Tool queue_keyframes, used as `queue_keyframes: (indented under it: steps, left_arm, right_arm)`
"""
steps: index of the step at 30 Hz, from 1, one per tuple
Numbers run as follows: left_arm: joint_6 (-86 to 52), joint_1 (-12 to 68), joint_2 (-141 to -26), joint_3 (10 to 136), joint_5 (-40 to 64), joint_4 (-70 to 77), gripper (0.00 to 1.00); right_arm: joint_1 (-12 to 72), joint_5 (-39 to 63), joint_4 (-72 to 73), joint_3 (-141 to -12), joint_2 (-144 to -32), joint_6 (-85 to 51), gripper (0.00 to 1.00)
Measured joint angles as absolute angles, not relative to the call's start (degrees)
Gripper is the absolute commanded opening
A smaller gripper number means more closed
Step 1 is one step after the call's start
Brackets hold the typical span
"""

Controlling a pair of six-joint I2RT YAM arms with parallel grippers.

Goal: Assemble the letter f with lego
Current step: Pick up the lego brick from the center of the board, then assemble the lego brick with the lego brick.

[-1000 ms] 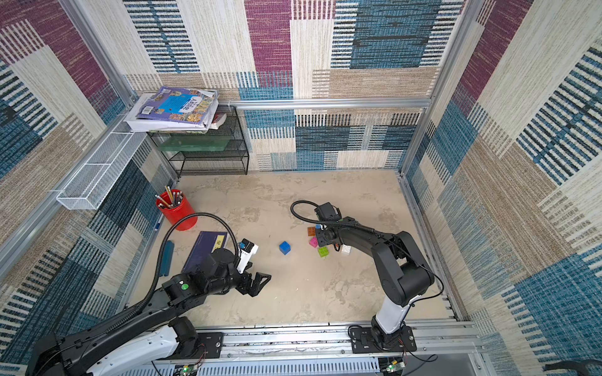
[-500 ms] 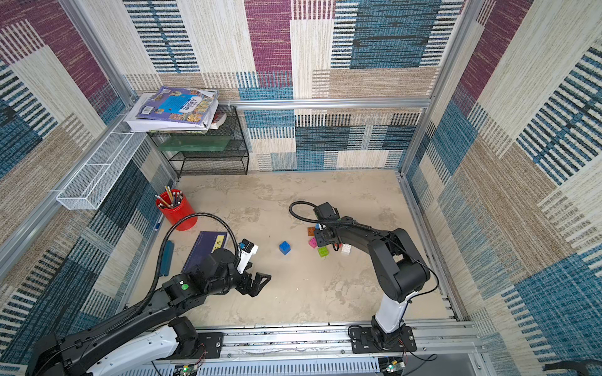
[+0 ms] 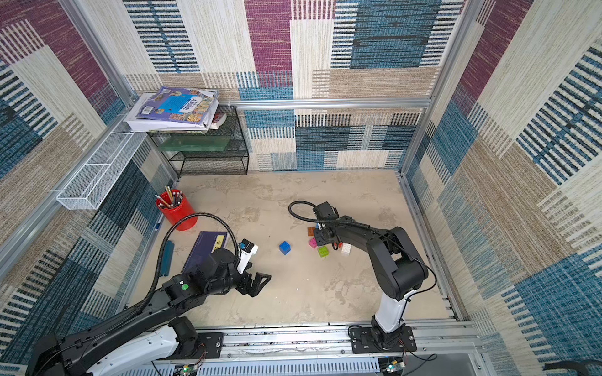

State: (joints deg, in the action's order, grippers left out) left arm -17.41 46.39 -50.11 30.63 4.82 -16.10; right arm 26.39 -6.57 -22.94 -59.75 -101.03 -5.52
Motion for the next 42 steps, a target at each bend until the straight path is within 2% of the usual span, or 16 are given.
queue_keyframes:
  steps: [8,20,30,42]
  left_arm:
    - [-17.39,46.39,-50.17,30.68,4.8,-16.1,0.99]
    - [-17.41,46.39,-50.17,30.98,4.8,-16.08,0.99]
    - [-17.61,46.41,-49.74,27.86,4.64,-13.63,0.99]
    - [-17.82,46.41,-44.34,21.19,2.83,-10.48,0.99]
  right_arm:
    - [26.39,-6.55,-22.9,-59.77,-101.01,-5.5,0.29]
    - [27.2,-6.42,-24.47,-61.54,-94.43,-5.52,0.3]
    - [33.69,-5.3,-27.4,-65.84,-93.36,-5.28,0.31]
    - [40.88,-3.2,-29.36,-72.18,-99.55,-2.48,0.32]
